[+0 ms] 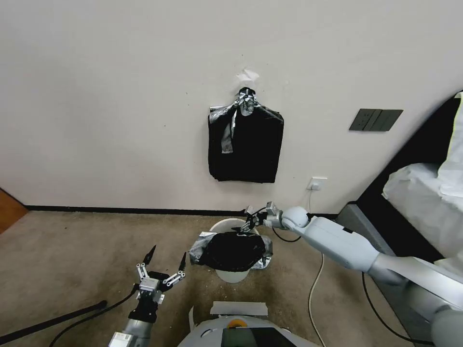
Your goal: Place a trash bag onto the trash bin.
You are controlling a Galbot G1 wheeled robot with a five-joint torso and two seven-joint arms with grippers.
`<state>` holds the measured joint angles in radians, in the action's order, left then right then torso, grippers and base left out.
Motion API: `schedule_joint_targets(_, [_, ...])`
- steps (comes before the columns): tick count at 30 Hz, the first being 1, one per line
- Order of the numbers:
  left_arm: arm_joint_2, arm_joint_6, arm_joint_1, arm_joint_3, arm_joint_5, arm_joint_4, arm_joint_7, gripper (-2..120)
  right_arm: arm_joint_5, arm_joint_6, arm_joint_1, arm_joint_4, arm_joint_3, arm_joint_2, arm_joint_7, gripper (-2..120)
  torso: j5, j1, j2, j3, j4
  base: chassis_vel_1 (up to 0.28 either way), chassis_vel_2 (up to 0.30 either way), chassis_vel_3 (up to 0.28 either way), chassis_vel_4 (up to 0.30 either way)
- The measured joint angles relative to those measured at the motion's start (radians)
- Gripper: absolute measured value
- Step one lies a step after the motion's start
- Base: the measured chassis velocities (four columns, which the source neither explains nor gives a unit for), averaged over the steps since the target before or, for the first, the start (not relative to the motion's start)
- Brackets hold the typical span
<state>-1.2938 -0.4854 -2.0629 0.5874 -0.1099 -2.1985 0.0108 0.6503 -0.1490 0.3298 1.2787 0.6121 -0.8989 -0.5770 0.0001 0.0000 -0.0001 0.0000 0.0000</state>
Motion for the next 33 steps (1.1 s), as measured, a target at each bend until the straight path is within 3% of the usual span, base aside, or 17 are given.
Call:
schedule_joint_targets(5, [0.001, 0.004, 0.0, -0.001, -0.006, -0.003, 0.0, 100, 0.006, 0.006, 0.0, -0.018, 0.008, -0.005, -0.008, 74, -0.0002, 0.0, 0.0, 0.0, 0.0, 0.0, 0.0, 0.0, 0.0])
schedule_joint_targets(8, [0.007, 0.018, 0.009, -0.004, -0.013, -0.01, 0.0, 100, 0.017, 0.006, -0.005, -0.018, 0.017, -0.004, -0.015, 58, -0.0002, 0.0, 0.0, 0.0, -0.0001, 0.0, 0.0, 0.0, 0.0])
schedule_joint_targets(10, [0.007, 0.02, 0.01, -0.005, -0.014, -0.01, 0.0, 100, 0.019, 0.006, -0.007, -0.017, 0.019, -0.004, -0.016, 54, -0.0003, 0.0, 0.0, 0.0, 0.0, 0.0, 0.0, 0.0, 0.0])
schedule_joint_targets(12, [0.009, 0.024, 0.015, -0.007, -0.018, -0.011, 0.0, 100, 0.019, 0.006, -0.009, -0.019, 0.028, -0.006, -0.017, 43, -0.0002, 0.0, 0.0, 0.0, 0.0, 0.0, 0.0, 0.0, 0.0])
schedule_joint_targets(21, [0.036, 0.019, 0.005, 0.013, -0.043, -0.011, 0.006, 100, 0.027, 0.015, -0.01, -0.02, 0.038, -0.001, -0.006, 13, -0.0002, 0.0, 0.0, 0.0, 0.0002, 0.0, 0.0, 0.0, 0.0])
schedule_joint_targets(33, [0.03, 0.035, 0.022, 0.003, -0.058, -0.016, 0.027, 100, 0.12, -0.015, 0.051, 0.092, -0.014, 0.066, 0.067, 6, -0.0001, 0.0, 0.0, 0.0, 0.0003, 0.0, 0.0, 0.0, 0.0])
